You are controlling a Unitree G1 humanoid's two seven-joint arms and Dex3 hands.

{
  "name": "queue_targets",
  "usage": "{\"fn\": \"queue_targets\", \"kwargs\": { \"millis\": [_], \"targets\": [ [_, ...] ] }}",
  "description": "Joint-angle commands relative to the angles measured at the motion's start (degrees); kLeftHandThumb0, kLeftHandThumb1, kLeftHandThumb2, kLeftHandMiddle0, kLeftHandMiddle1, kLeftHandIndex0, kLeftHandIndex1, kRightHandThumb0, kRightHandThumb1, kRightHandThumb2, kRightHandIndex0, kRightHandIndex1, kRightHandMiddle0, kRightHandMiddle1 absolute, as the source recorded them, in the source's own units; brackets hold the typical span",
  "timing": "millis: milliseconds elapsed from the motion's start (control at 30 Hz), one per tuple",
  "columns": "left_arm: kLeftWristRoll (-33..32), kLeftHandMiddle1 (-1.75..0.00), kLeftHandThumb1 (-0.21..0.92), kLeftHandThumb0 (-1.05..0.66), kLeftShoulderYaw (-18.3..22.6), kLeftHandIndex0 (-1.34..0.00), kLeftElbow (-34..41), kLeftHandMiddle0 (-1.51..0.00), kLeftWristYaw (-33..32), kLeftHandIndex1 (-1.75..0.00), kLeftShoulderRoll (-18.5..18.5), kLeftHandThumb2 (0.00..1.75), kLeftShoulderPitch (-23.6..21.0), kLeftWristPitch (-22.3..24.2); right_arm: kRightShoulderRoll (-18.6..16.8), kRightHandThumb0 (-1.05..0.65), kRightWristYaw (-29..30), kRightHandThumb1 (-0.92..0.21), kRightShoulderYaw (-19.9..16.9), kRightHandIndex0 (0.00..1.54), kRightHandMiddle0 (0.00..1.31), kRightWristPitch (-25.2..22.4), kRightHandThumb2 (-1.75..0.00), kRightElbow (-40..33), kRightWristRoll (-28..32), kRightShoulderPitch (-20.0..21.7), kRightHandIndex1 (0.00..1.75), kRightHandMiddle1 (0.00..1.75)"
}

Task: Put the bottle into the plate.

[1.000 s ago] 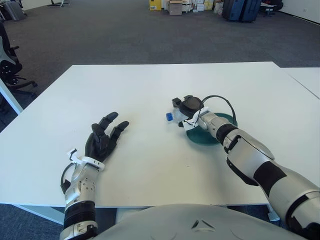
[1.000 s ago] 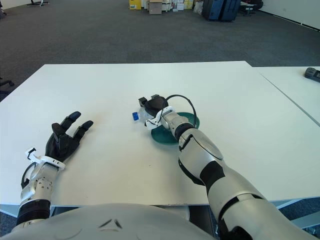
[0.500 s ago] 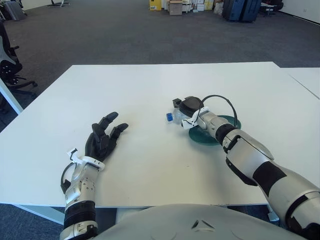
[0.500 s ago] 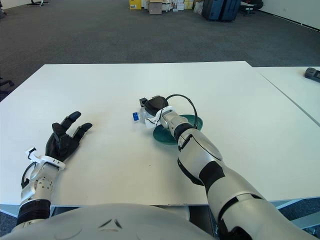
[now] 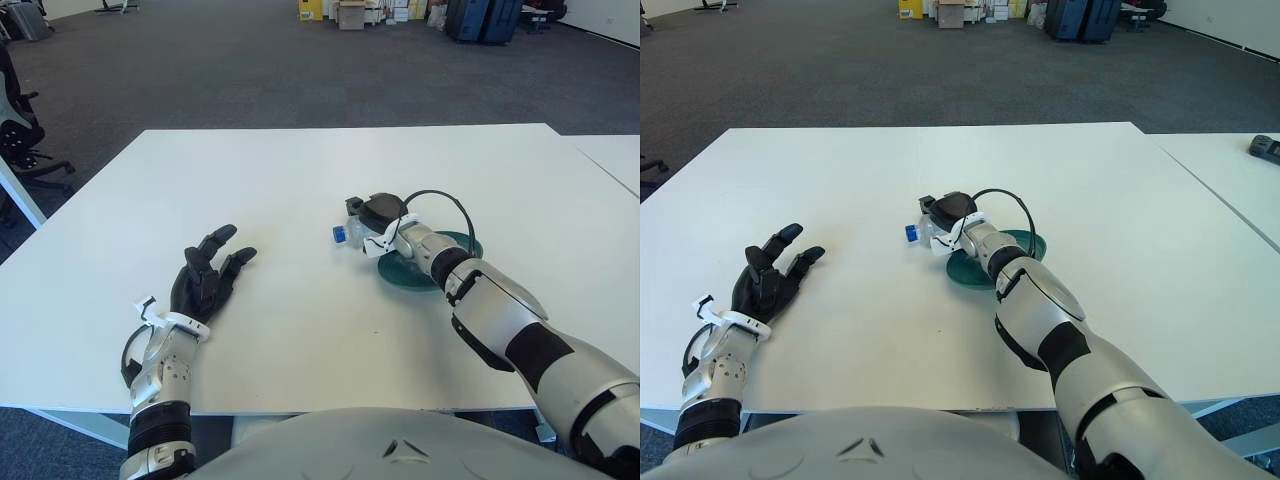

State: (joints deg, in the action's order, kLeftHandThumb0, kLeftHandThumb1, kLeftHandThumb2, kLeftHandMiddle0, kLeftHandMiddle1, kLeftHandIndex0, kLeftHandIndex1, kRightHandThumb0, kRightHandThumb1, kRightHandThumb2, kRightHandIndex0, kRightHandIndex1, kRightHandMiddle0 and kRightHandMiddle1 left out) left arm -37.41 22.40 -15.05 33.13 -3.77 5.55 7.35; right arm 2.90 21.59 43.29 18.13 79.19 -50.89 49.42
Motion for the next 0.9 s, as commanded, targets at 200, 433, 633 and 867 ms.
{"fn": "queue_targets", "kwargs": {
  "millis": [200,433,633,867],
  "targets": [
    [-0.57,-1.30,0.92,-0.93,0.23,-0.35,-4.33,-0.58,3.46,-1.18,-1.28,0.98,-3.00,-0.66,1.42,0.00,2.89,-0.23,-1.39,0.69,0.45,1.07,-1.41,-0.42,0.71,4.32,1.69,1.75],
    [0.02,-1.30,0.92,-0.91,0.29,-0.39,-7.58,-0.59,4.51,-1.20,-1.55,0.97,-4.51,-2.10,3.54,0.00,4.14,-0.24,-5.76,0.69,0.44,4.90,-1.39,-1.57,3.76,8.62,1.68,1.75],
    [0.39,-1.29,0.92,-0.90,0.03,-0.39,-10.09,-0.60,5.60,-1.21,-1.69,0.95,-5.71,-3.26,5.17,0.00,7.97,-0.25,-7.76,0.69,0.43,7.93,-1.39,-2.44,4.40,9.91,1.69,1.75],
    [0.73,-1.23,0.92,-0.89,-0.06,-0.39,-13.25,-0.61,6.36,-1.21,-1.68,0.95,-7.35,-4.53,7.22,0.00,13.94,-0.25,-8.25,0.68,0.43,10.32,-1.39,-3.26,3.82,10.06,1.70,1.75]
  ]
}}
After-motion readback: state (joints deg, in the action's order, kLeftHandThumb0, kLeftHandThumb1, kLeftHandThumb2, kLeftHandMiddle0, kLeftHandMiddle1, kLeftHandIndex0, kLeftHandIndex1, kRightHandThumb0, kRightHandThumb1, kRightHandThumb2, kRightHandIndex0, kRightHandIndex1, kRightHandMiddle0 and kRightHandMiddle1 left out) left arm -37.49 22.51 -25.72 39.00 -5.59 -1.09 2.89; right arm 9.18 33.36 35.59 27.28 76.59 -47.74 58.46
